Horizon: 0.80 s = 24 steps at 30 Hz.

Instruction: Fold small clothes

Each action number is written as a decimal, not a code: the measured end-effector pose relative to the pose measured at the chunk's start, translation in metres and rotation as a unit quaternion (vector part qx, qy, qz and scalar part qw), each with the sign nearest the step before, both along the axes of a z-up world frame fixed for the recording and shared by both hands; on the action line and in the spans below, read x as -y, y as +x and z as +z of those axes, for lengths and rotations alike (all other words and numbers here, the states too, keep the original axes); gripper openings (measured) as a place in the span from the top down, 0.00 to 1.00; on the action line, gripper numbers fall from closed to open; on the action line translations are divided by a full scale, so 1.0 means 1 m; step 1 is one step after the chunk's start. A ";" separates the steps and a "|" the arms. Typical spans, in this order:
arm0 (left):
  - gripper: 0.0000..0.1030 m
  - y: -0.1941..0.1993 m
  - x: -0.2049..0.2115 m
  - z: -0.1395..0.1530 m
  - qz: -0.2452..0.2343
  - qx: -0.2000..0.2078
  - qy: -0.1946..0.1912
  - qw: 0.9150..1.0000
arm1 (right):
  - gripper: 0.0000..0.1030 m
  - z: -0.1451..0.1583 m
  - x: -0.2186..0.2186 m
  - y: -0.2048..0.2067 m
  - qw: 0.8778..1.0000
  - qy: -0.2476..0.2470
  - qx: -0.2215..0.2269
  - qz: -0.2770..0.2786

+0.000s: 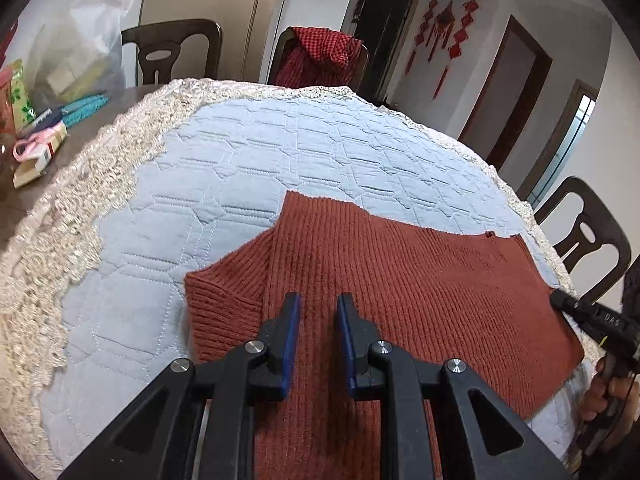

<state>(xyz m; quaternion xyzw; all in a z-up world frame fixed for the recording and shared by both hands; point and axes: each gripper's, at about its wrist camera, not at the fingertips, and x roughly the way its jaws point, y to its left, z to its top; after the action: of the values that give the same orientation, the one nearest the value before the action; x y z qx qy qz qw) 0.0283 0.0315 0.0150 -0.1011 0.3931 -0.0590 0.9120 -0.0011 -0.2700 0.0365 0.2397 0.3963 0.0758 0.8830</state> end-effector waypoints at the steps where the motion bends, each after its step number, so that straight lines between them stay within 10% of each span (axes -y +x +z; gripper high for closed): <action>1: 0.79 0.001 0.001 0.002 0.001 -0.001 0.002 1.000 | 0.92 0.005 -0.002 -0.001 1.000 -0.015 0.004 -0.001; 24: 0.76 0.035 0.018 0.000 0.012 -0.013 0.054 0.998 | 0.92 0.012 -0.027 0.038 1.000 -0.027 -0.011 0.010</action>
<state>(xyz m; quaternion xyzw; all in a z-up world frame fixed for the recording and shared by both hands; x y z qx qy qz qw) 0.0631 0.0137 0.0146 -0.0578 0.4065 -0.0252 0.9115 0.0373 -0.2433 0.0487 0.2124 0.4101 0.0717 0.8841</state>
